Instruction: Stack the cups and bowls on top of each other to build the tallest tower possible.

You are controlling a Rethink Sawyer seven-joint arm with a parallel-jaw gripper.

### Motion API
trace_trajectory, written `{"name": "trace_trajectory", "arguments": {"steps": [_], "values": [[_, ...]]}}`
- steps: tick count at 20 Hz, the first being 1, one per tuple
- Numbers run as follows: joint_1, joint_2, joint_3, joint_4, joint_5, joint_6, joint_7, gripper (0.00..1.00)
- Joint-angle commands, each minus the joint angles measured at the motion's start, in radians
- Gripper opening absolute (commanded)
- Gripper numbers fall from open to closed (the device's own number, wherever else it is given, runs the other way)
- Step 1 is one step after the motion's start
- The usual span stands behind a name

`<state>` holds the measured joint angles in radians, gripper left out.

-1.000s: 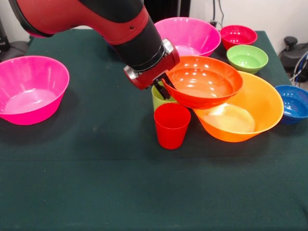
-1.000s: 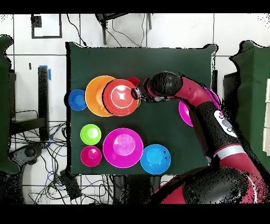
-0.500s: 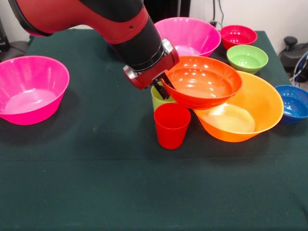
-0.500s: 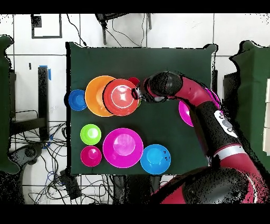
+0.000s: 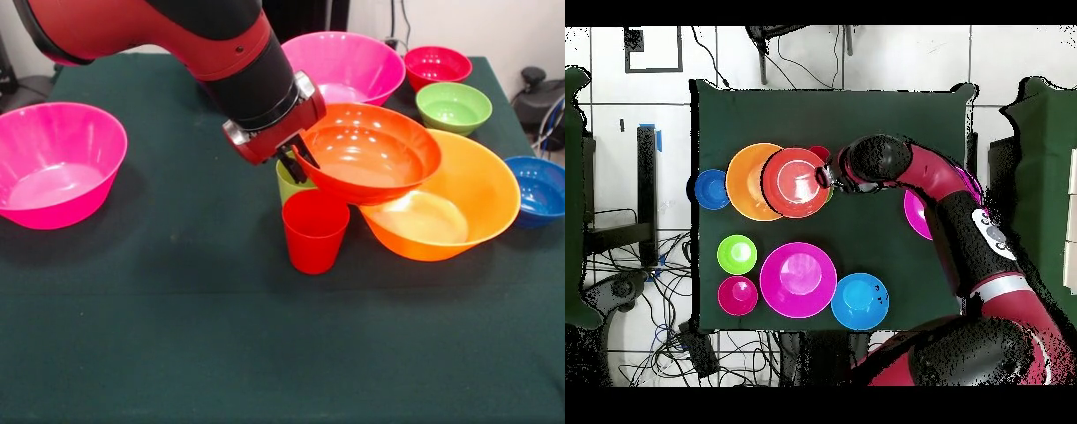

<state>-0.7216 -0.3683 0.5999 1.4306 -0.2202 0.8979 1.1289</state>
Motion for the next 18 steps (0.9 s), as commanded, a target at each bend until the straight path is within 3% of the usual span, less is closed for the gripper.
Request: {"name": "trace_trajectory", "arguments": {"steps": [1,12,18], "values": [[0.046,-0.014,-0.066,-0.073,-0.053,0.066,0.042,0.00],[0.037,-0.012,-0.070,-0.043,-0.058,0.062,0.024,0.00],[0.018,-0.002,-0.040,0.022,-0.044,0.022,0.007,0.00]]}}
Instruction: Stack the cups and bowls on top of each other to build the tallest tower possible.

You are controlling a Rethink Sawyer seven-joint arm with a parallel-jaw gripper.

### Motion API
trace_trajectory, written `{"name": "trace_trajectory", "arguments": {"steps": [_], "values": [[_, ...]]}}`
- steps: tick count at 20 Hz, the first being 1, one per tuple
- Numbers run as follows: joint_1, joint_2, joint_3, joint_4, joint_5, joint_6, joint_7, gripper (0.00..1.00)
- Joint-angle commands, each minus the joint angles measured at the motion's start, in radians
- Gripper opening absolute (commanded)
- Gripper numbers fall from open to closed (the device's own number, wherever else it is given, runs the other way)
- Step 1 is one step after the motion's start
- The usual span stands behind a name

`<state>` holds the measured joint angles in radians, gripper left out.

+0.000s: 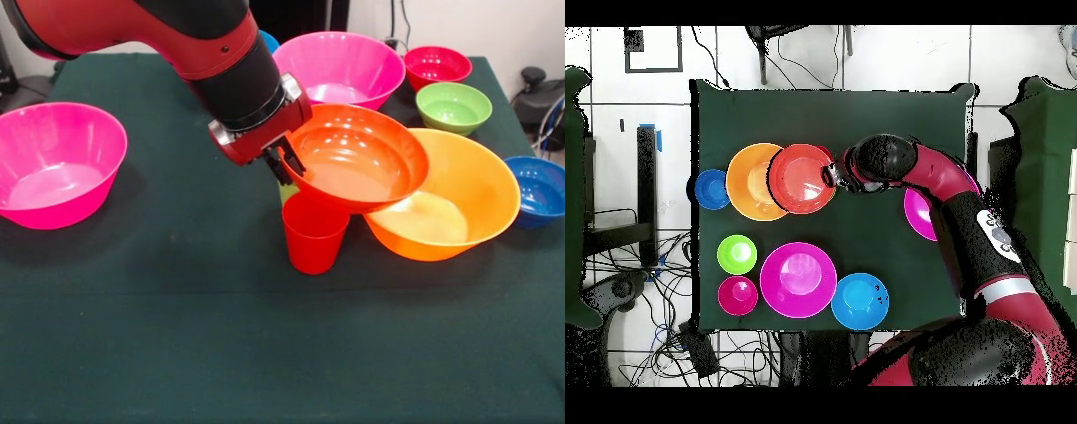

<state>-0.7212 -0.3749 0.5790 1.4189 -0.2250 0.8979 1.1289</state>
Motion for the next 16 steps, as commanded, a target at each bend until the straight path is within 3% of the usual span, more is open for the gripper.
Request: {"name": "trace_trajectory", "arguments": {"steps": [1,16], "values": [[0.015,0.006,-0.016,0.040,-0.038,0.018,0.007,0.00],[-0.018,0.038,0.048,0.129,0.001,-0.076,0.028,0.00]]}}
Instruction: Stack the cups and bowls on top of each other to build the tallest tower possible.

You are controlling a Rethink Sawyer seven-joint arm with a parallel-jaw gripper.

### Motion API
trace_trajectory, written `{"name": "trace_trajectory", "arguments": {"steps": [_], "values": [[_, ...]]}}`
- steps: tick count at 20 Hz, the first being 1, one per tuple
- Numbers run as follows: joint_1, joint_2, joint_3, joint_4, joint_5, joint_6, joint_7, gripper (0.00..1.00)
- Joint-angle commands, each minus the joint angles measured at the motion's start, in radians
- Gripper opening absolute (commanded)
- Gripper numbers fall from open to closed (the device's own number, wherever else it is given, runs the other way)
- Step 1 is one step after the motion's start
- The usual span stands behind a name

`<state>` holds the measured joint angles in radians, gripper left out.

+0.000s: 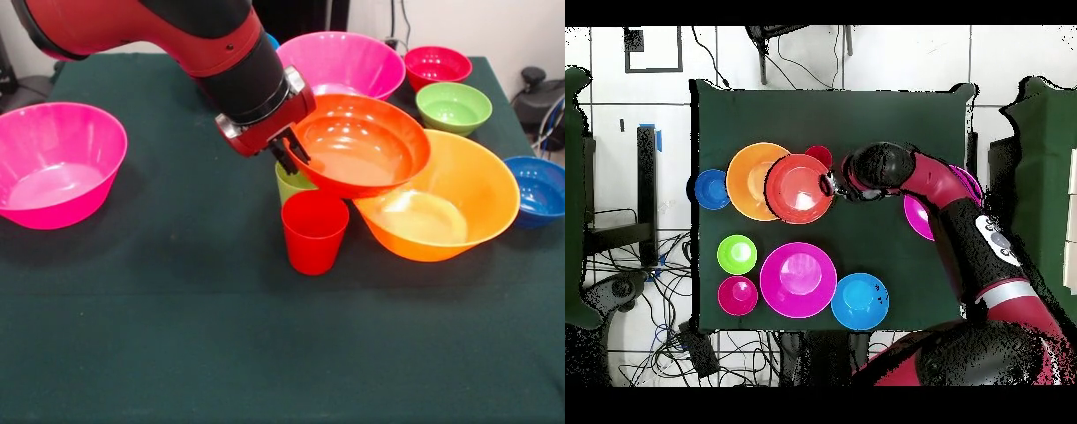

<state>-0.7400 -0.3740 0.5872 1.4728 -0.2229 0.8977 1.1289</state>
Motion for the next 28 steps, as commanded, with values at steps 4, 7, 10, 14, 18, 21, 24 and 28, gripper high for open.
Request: {"name": "trace_trajectory", "arguments": {"steps": [4,7,10,14,18,21,24,28], "values": [[-0.013,0.051,0.057,0.083,-0.004,-0.114,0.016,0.00],[-0.016,0.056,0.060,0.077,-0.011,-0.118,0.010,1.00],[-0.013,0.048,0.058,0.074,-0.018,-0.109,0.008,1.00],[-0.010,0.036,0.058,0.069,-0.025,-0.109,0.010,1.00],[-0.010,0.028,0.054,0.072,-0.033,-0.121,0.016,1.00],[-0.014,0.026,0.055,0.079,-0.037,-0.130,0.015,1.00],[-0.008,0.029,0.054,0.068,-0.036,-0.123,0.015,1.00],[-0.010,0.028,0.054,0.074,-0.038,-0.124,0.013,1.00]]}}
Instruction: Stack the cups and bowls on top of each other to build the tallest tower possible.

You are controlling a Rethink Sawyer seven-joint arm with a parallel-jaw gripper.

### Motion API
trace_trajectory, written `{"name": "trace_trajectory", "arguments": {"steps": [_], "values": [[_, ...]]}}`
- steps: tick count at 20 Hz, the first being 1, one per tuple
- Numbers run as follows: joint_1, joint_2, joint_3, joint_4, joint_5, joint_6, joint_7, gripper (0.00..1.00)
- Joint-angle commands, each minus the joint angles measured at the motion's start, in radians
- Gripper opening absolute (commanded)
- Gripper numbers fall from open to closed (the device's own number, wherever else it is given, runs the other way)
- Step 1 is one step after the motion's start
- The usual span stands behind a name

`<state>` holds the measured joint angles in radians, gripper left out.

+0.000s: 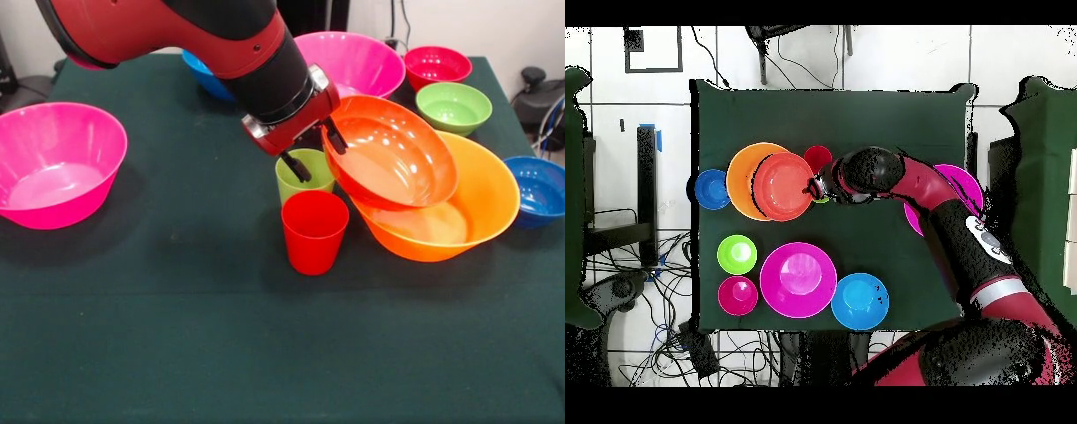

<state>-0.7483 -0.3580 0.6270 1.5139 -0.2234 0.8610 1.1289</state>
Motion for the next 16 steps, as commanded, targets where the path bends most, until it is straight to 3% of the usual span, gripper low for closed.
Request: {"name": "trace_trajectory", "arguments": {"steps": [1,14,15,16], "values": [[-0.002,0.012,0.014,0.033,-0.038,-0.088,0.013,1.00],[0.000,0.013,0.010,0.032,-0.043,-0.082,0.010,1.00],[0.000,0.013,0.010,0.032,-0.043,-0.078,0.009,0.00],[0.000,0.013,0.010,0.031,-0.043,-0.077,0.008,0.00]]}}
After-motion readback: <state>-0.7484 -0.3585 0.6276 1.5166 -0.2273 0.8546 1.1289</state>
